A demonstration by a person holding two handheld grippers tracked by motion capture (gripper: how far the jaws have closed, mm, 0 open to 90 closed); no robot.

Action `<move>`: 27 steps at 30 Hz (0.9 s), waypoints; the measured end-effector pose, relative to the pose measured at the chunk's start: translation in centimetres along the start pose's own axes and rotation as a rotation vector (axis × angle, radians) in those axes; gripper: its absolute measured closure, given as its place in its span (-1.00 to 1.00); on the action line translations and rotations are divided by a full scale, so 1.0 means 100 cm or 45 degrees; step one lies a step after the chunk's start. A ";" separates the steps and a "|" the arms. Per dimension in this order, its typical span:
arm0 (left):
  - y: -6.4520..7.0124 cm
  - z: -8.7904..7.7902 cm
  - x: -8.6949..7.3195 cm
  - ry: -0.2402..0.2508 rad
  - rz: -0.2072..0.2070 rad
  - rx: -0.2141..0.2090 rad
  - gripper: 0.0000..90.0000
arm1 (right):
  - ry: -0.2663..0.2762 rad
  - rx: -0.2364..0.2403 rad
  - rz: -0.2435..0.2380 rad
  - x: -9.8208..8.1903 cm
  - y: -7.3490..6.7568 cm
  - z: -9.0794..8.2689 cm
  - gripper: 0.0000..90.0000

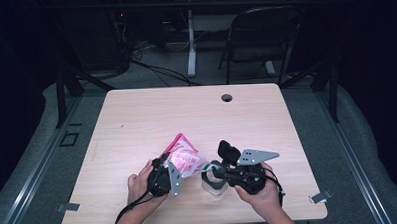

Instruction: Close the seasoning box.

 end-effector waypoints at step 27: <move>0.012 -0.002 0.009 0.034 0.076 0.004 0.27 | 0.016 -0.013 0.016 0.000 0.002 -0.001 0.79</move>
Point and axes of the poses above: each handheld gripper's, and its own axes: z roughly forward along the jaws, x roughly out of its top, y roughly to its right, the point moved 8 cm from there along z, roughly forward along the jaws, and after that the axes turned 6 degrees about -z, right-handed, at the moved point
